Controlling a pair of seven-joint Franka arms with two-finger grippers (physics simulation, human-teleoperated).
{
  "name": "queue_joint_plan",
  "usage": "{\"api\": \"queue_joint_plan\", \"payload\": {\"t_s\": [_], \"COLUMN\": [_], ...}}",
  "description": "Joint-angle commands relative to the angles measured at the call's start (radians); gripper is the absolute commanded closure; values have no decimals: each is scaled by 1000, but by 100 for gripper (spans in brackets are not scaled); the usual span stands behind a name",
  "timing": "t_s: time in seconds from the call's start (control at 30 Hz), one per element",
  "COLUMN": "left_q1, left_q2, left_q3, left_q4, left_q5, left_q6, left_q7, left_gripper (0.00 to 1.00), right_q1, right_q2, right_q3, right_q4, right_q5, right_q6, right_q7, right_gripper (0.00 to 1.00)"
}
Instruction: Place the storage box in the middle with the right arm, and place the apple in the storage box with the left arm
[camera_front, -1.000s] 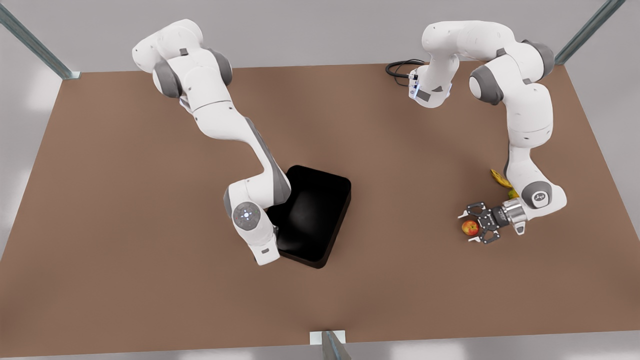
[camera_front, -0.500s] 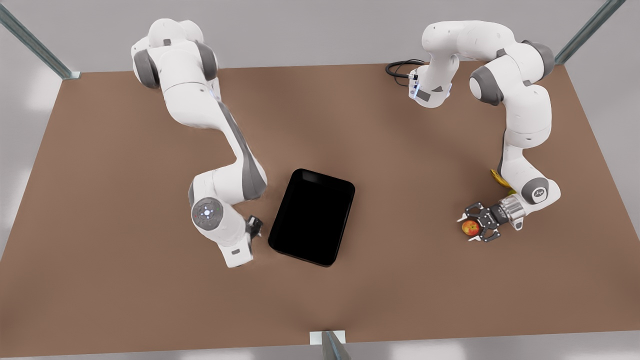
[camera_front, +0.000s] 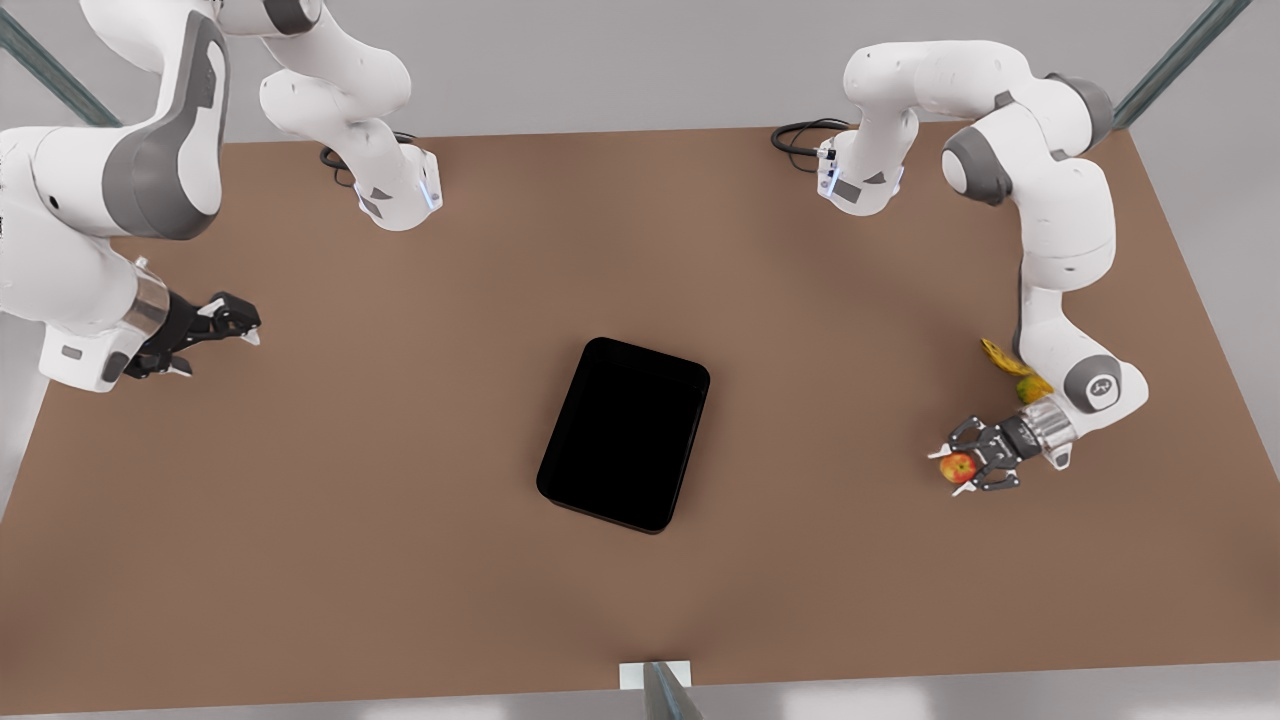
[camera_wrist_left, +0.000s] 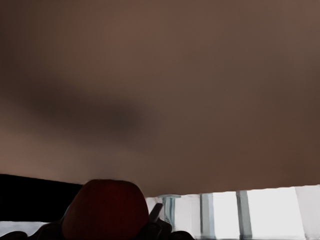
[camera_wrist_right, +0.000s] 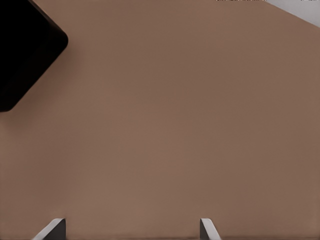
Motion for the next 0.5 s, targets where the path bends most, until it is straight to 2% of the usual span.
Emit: {"api": "queue_joint_plan", "payload": {"t_s": [0.0,0.07,0.13,0.23,0.47], "left_q1": [0,0,0,-3,-9], "left_q2": [-8,-27,-28,-42,-53], "left_q3": [-6,-52,-228,-407,-791], "left_q4": [20,147,305,390,480], "left_q5": [74,265,637,960,1303], "left_q6": [-4,-4,19,67,145], "left_q7": [-3,-22,-135,-355,-1045], "left_gripper": [70,70,70,70,70], "right_q1": [-4,-6,-6,-6,-4], "right_q2": [0,-1,0,2,0], "right_q3": [0,-2,-5,-9,0], "right_q4": [0,2,2,2,0], "right_q5": [2,0,0,0,-21], "right_q6": [-1,1,1,1,-1], "right_q7": [-2,-2,-2,-5,147], "right_gripper": [0,0,0,0,0]}}
